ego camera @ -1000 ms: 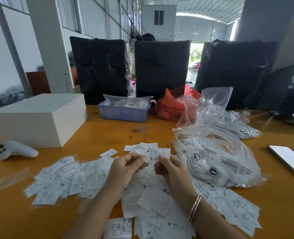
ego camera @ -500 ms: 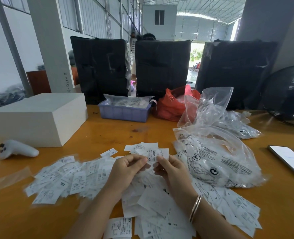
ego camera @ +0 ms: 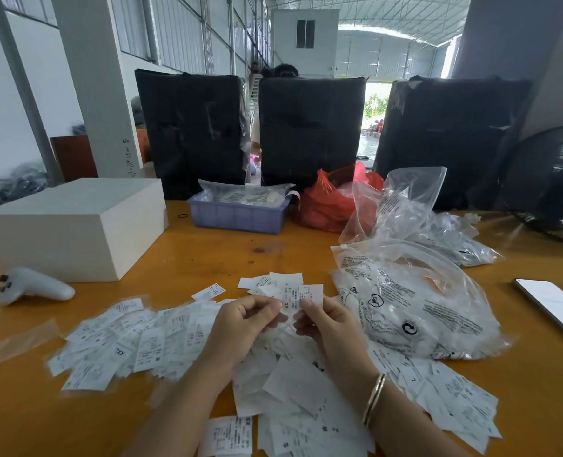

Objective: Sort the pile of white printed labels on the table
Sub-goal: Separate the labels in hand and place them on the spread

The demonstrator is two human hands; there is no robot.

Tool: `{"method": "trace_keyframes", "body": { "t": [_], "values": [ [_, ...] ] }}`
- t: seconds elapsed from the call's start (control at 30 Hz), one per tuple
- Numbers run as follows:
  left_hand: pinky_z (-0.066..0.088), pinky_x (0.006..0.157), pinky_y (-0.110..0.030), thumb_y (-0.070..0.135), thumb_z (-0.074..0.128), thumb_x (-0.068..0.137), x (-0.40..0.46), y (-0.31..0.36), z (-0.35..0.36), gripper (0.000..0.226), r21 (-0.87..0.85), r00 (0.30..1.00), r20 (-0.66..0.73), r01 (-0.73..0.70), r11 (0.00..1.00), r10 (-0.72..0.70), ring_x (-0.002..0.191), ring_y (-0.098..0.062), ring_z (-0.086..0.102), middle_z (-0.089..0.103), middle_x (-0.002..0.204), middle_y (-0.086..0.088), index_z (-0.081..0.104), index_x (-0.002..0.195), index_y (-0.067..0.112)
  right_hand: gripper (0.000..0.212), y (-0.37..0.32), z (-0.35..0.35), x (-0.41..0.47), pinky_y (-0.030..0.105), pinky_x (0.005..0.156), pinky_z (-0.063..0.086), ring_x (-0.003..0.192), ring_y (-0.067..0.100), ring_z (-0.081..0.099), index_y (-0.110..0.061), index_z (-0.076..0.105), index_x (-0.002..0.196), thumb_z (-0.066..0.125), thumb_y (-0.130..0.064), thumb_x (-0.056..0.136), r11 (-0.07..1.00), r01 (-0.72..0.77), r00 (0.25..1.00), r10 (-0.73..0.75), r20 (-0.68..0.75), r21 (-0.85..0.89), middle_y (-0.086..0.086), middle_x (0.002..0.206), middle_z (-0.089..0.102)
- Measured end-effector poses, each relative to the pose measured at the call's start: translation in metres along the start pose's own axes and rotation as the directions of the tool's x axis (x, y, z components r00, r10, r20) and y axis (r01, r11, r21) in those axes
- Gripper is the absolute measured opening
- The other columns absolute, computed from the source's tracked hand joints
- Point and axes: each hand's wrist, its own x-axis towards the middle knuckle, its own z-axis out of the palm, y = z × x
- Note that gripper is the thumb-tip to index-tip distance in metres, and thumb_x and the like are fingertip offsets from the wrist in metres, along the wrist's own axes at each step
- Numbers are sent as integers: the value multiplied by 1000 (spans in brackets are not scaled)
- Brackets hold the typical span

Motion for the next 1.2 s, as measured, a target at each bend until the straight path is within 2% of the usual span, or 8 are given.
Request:
{"method": "trace_keyframes", "body": {
  "t": [0.17,0.27,0.37,0.53,0.67,0.87,1.03,1.2],
  "values": [
    [51,63,-12,24,68,85,-1,1,1,6,-26,1000,-9,3,1000,-4,74,-5,69,75,78,4,72,88,20,16,1,1,0,21,59,51,61,14,61,-4,62,75,63,-13,88,999,0,1000,1,12,-38,6,65,65],
    [51,63,-12,22,68,84,-1,2,0,6,-27,1000,-14,-4,1000,3,72,-5,70,75,77,3,72,88,19,12,0,0,2,23,59,51,59,15,60,-5,63,77,65,-15,83,995,0,1000,2,-18,97,7,64,64],
    [51,64,-12,21,68,84,0,1,0,5,12,1000,-7,-8,1000,8,74,-5,70,75,78,5,72,88,20,21,-3,-3,3,23,58,51,59,15,60,-3,63,80,68,-22,74,988,2,999,3,-33,154,7,65,62],
    [51,63,-11,19,69,84,0,0,0,6,-11,1000,-7,-5,1000,5,72,-5,70,75,78,2,72,89,17,11,-1,0,0,22,58,51,59,15,59,-5,63,77,64,-13,84,996,-8,1000,8,1,89,8,65,63],
    [51,63,-12,21,68,84,0,0,0,7,-26,1000,-13,6,1000,-7,73,-4,69,76,78,3,72,90,18,15,-1,2,-1,21,58,51,59,13,60,-2,61,77,61,-10,89,1000,6,1000,-6,-7,-29,4,62,64],
    [51,63,-11,24,67,86,-1,1,0,5,-5,999,-32,-25,1000,25,73,-4,68,75,77,6,72,87,23,16,-2,3,-4,21,57,51,57,12,60,1,58,78,61,-10,89,996,19,999,-22,-33,-88,4,60,63],
    [50,64,-10,23,63,89,-1,1,-1,10,23,999,-20,-49,999,49,72,-2,67,75,78,6,73,86,22,14,-5,2,-4,23,58,51,57,15,59,0,61,80,60,-10,90,1000,27,995,-27,-98,-5,7,63,63],
    [51,66,-11,23,58,93,-2,0,-1,16,69,995,4,-98,993,98,74,-2,67,75,78,7,73,87,23,10,-6,-1,-2,27,64,55,66,20,65,-4,63,80,62,-11,88,994,20,995,-8,-101,109,13,71,67]
  ]
}}
